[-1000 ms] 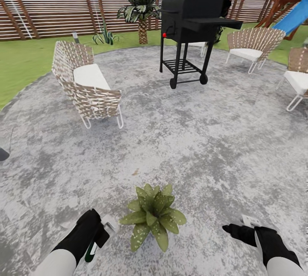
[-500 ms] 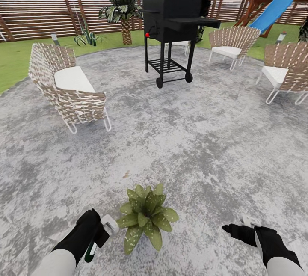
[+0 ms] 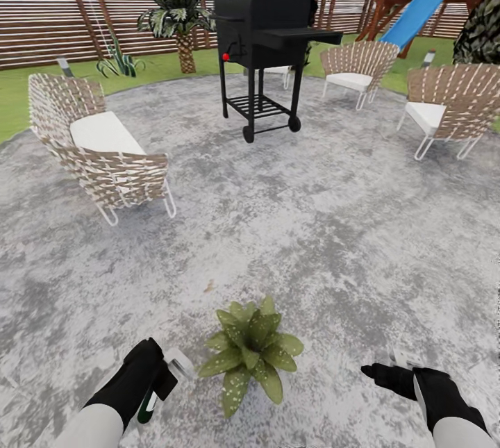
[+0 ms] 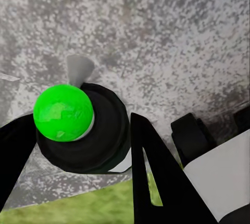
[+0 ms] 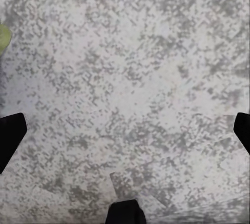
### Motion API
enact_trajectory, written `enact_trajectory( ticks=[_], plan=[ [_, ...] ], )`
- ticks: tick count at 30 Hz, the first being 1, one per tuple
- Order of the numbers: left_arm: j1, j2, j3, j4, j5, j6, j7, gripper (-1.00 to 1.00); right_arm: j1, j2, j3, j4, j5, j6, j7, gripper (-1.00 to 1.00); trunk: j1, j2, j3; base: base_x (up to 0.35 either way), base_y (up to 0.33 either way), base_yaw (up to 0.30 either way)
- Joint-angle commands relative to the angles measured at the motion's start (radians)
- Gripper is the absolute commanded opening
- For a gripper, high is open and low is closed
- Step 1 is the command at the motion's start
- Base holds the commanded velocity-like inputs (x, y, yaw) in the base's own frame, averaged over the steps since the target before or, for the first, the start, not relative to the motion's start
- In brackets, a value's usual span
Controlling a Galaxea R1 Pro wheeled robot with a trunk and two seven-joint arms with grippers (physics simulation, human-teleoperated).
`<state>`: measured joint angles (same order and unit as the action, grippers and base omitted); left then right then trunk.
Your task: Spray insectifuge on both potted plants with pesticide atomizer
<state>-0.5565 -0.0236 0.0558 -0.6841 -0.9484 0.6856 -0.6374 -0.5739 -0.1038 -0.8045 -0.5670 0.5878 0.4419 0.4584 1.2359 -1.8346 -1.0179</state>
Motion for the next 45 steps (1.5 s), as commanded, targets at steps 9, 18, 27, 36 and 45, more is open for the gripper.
enact_trajectory(
  ticks=[9, 18, 27, 36, 45],
  plan=[
    [0.000, -0.001, 0.006, -0.002, -0.010, 0.000, -0.010, -1.00, -0.001, 0.001, -0.007, -0.002, 0.010, 0.003, 0.009, 1.00, 0.000, 0.000, -0.001, 0.000, 0.260, -0.274],
    [0.000, -0.001, 0.006, -0.002, -0.010, 0.000, -0.010, -1.00, -0.001, 0.001, -0.007, -0.002, 0.010, 0.003, 0.009, 1.00, 0.000, 0.000, -0.001, 0.000, 0.053, -0.274],
    [0.000, -0.001, 0.007, -0.002, -0.010, 0.000, -0.010, -1.00, -0.001, 0.001, -0.007, -0.001, 0.010, 0.003, 0.009, 1.00, 0.000, 0.000, -0.001, -0.065, 0.001, -0.098],
    [0.000, -0.001, 0.007, -0.002, -0.010, 0.000, -0.010, -1.00, -0.001, 0.008, -0.002, 0.001, 0.016, 0.003, 0.010, 1.00, 0.000, 0.000, -0.001, -0.226, 0.092, 0.000],
    [0.000, 0.002, 0.011, -0.002, -0.010, 0.001, -0.010, -1.00, -0.001, 0.012, -0.002, 0.001, 0.014, 0.001, 0.011, 1.00, 0.000, 0.000, -0.001, -0.022, 0.011, 0.000]
  ],
)
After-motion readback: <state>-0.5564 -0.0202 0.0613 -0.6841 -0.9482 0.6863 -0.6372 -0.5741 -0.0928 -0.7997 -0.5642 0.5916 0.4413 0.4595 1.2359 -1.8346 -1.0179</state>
